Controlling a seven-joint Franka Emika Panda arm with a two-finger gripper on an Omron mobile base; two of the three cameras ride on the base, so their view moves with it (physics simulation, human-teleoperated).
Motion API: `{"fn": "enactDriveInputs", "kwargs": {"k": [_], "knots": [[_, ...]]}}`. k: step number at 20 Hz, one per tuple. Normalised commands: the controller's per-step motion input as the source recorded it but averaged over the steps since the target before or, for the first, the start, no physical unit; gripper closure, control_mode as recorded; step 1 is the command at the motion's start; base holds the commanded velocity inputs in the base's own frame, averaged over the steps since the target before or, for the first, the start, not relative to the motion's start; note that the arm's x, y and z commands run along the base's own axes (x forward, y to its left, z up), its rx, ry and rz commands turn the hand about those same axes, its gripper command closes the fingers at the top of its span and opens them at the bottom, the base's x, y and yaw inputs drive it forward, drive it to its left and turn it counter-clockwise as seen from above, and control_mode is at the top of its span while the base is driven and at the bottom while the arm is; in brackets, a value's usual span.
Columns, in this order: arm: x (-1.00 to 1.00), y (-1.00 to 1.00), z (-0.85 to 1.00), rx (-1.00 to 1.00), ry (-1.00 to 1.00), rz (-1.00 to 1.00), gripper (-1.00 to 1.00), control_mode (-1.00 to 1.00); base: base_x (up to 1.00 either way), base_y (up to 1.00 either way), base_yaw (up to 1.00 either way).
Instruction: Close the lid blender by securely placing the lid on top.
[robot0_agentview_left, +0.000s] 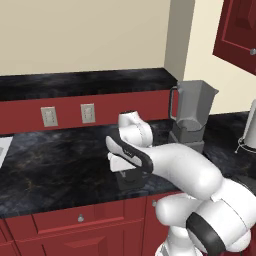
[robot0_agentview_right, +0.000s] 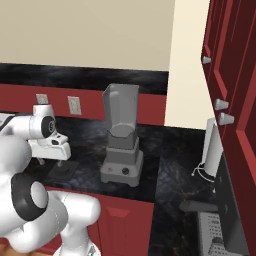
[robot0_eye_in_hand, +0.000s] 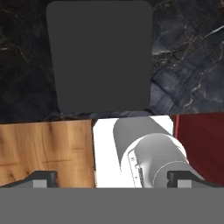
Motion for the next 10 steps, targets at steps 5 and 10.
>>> {"fn": "enactDriveInputs", "kwargs": {"k": [5,10], "knots": [[0.16,0.06,-0.20,-0.02,0.10,0.00,-1.00,-1.00,0.00,0.00,0.00],[0.12,0.04,-0.14,0.00,0.01,0.00,-1.00,-1.00,0.00,0.00,0.00]]}}
